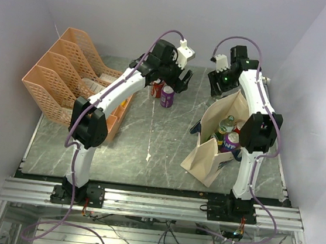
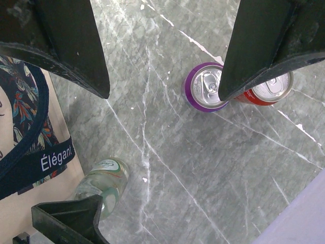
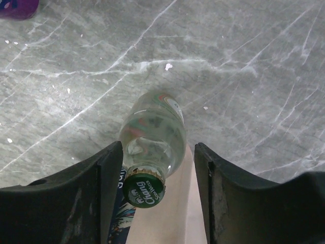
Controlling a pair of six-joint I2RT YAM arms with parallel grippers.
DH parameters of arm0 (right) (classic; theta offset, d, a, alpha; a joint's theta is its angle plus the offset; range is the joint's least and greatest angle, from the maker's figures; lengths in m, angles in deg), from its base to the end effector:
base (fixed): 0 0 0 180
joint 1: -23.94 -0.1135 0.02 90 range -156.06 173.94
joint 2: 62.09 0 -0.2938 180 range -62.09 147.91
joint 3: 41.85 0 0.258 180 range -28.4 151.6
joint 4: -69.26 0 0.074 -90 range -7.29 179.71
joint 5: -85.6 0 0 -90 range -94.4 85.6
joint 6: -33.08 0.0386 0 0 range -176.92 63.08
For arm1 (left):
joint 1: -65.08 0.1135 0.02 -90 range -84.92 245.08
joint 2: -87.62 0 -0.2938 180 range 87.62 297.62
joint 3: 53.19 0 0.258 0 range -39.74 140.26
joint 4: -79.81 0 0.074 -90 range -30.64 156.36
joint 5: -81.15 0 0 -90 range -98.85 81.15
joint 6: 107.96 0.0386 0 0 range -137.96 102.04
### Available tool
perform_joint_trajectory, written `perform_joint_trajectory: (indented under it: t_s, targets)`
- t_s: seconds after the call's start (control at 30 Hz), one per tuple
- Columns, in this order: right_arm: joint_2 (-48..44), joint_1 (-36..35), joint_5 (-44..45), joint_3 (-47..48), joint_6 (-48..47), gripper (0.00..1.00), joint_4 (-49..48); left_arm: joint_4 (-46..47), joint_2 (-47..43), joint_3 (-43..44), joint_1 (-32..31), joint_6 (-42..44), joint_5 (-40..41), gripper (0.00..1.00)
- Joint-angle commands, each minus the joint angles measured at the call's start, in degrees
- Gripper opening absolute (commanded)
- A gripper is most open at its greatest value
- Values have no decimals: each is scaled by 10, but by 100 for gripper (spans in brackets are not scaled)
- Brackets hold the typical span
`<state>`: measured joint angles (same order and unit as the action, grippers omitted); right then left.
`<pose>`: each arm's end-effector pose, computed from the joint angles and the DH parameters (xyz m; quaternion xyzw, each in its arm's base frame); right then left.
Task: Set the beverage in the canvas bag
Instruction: Move the drink to the center of the board.
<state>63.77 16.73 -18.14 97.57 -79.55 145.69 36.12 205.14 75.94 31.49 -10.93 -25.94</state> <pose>0.4887 0.0711 0.3129 -0.2756 0.9254 0.0840 0.2464 0.4123 -0.2874 0.3671 0.3678 0.7865 -0.2365 0.4362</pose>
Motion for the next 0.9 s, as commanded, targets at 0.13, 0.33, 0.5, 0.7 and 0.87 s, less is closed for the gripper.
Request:
perform_joint_trajectory:
  t_s: [0.13, 0.33, 0.5, 0.7, 0.87]
  targets:
    - [6, -3, -6, -5, 10, 48, 6, 3, -7, 21, 1, 2, -4, 98]
    - [10, -2, -1, -12, 10, 49, 4, 2, -16, 10, 1, 5, -3, 98]
    - [12, -3, -2, -13, 12, 45, 7, 2, -19, 5, 1, 8, -3, 98]
    - [8, -2, 0, -12, 12, 22, 6, 1, -21, 8, 1, 11, -4, 98]
    - [4, -2, 3, 17, 15, 3, 0, 4, -21, 12, 0, 12, -4, 98]
